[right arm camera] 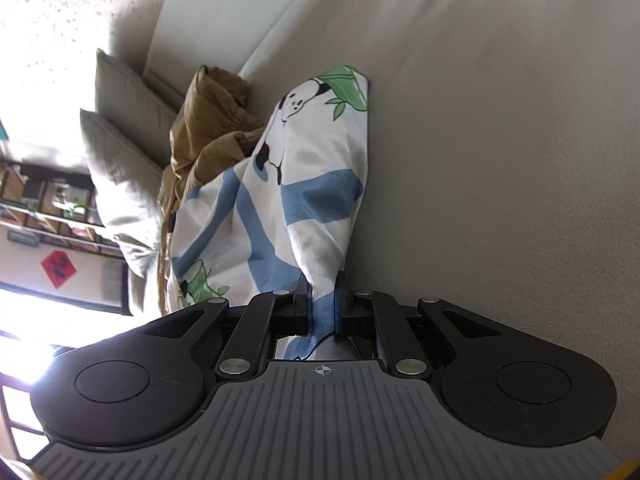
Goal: Fold clothes
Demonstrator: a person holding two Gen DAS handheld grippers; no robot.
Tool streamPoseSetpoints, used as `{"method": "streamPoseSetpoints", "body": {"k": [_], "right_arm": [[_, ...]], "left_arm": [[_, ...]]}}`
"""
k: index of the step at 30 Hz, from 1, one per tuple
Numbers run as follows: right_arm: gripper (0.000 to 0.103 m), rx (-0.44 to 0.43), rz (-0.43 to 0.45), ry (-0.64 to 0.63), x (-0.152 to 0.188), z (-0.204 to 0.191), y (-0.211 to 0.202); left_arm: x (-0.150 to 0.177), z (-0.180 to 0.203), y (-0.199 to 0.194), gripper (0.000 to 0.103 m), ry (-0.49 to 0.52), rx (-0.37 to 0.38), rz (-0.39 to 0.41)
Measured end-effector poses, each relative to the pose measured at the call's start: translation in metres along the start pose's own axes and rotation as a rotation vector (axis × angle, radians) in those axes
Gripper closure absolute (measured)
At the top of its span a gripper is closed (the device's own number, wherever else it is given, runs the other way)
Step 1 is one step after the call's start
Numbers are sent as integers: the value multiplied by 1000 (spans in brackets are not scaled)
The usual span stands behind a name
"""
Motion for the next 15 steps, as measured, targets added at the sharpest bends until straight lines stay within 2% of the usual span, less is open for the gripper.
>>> {"method": "streamPoseSetpoints", "body": {"k": [9,10,12,15], "right_arm": [[93,-16,3,9,-3,1,3],[93,-20,7,19,-3,2,3],[93,-27,19,45,-4,4,5],[94,3,48,31,-4,2,6]], "left_arm": [[5,25,36,51,135,-67,-73],[5,23,37,56,137,-82,-72],[7,20,36,85,132,-108,-69],[14,26,27,97,154,-140,-56]]}}
Point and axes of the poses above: each gripper's, at about its wrist camera, not at the fingertips, and y roughly the way its jaws point, z to its right, x to its underside, the point moved 7 cm from there along y, roughly the way its jaws point, and after that the axes turned 11 degrees about z, right-handed, at the moved point
